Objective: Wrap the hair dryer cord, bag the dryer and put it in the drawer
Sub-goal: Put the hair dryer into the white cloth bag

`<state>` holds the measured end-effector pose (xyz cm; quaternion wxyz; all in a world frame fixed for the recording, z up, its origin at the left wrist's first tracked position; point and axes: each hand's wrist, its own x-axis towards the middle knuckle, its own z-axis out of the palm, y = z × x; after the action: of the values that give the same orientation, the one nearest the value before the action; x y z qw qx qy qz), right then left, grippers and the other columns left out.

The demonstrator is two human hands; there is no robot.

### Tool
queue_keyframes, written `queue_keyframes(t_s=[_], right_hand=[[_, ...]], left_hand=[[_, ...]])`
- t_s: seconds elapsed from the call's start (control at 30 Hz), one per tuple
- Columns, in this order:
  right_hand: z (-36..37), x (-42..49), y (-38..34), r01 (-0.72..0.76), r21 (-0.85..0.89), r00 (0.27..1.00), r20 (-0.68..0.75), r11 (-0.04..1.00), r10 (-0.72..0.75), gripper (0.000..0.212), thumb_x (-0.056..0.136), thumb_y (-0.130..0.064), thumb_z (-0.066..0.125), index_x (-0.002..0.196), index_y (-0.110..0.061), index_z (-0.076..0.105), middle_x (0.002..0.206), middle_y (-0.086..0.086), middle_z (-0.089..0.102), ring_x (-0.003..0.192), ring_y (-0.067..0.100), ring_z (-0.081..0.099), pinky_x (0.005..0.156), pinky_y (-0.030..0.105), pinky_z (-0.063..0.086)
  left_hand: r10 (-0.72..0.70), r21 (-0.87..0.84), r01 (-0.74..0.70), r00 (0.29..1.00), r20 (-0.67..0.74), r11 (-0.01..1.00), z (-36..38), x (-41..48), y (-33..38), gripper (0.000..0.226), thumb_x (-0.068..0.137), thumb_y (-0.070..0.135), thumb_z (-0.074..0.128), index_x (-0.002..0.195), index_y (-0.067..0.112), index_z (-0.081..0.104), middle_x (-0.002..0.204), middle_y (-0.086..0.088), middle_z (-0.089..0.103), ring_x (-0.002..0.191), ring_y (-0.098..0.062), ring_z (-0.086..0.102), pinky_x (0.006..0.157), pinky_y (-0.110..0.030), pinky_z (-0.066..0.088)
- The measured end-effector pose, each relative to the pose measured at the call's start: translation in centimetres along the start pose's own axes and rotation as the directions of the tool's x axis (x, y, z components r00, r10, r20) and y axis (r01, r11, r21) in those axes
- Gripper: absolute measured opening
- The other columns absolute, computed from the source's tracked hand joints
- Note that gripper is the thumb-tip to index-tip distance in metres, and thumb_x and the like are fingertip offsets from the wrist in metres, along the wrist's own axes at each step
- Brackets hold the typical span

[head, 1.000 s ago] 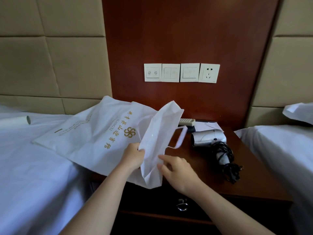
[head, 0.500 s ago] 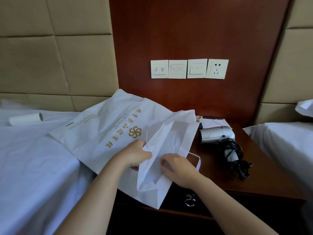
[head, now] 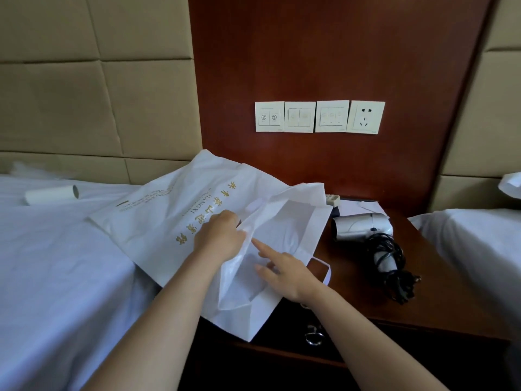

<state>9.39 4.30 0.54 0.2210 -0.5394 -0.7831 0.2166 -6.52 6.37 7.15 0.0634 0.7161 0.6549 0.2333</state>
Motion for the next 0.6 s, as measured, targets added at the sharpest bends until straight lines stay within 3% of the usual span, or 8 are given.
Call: queue_keyframes(t_s=[0.1,0.17,0.3,0.43,0.6], right_hand=[[-0.4,0.4,0.3,-0.026,-0.011,0.999,0.036,1.000,0.027,0.050,0.098,-0.038,0.036,0.146,-0.034,0.025,0.142,0.006,0.047,0.129,0.027,0.039,0.111,0.037,0.028],[-0.4,0.4,0.5,-0.050,-0.053,0.996,0.075,0.997,0.054,0.049,0.099,-0.043,0.030,0.147,-0.031,0.027,0.150,0.000,0.038,0.137,0.029,0.030,0.115,0.038,0.019],[-0.3,-0.3,-0.5,-0.066,-0.199,0.989,0.117,0.978,0.090,0.050,0.099,-0.048,0.021,0.146,-0.032,0.028,0.154,-0.007,0.029,0.138,0.032,0.026,0.115,0.042,0.019],[-0.9,-1.0,-1.5,-0.079,-0.245,0.988,0.109,0.966,0.108,0.052,0.099,-0.048,0.018,0.146,-0.028,0.028,0.152,0.000,0.034,0.136,0.032,0.028,0.113,0.043,0.022],[-1.5,-1.3,-2.4,-0.107,-0.179,0.990,0.074,0.978,0.122,0.047,0.100,-0.044,0.019,0.135,-0.024,0.043,0.139,0.009,0.049,0.130,0.031,0.033,0.108,0.042,0.025]], left_hand=[[0.005,-0.022,-0.006,0.999,-0.042,1.000,-2.2,0.0,-0.9,0.018,0.086,0.026,0.052,0.077,0.010,0.050,0.081,-0.005,0.052,0.090,-0.033,0.056,0.067,-0.030,0.038],[0.004,-0.032,-0.006,0.998,-0.062,0.999,-4.1,-0.2,-0.9,0.030,0.087,0.024,0.052,0.063,0.015,0.037,0.070,-0.010,0.041,0.081,-0.034,0.050,0.063,-0.030,0.032],[0.071,0.013,-0.070,0.988,-0.137,0.997,-7.7,-0.8,0.1,0.039,0.092,0.026,0.048,0.058,0.017,0.030,0.063,-0.006,0.038,0.076,-0.033,0.045,0.063,-0.032,0.032],[0.116,0.049,-0.107,0.965,-0.234,0.993,-10.3,-1.2,1.5,0.042,0.095,0.027,0.042,0.060,0.006,0.035,0.065,-0.020,0.036,0.085,-0.043,0.052,0.063,-0.039,0.035],[0.112,0.112,-0.079,0.934,-0.340,0.991,-12.7,-1.9,2.3,0.042,0.096,0.034,0.038,0.061,0.014,0.030,0.079,-0.016,0.045,0.083,-0.038,0.049,0.066,-0.036,0.034]])
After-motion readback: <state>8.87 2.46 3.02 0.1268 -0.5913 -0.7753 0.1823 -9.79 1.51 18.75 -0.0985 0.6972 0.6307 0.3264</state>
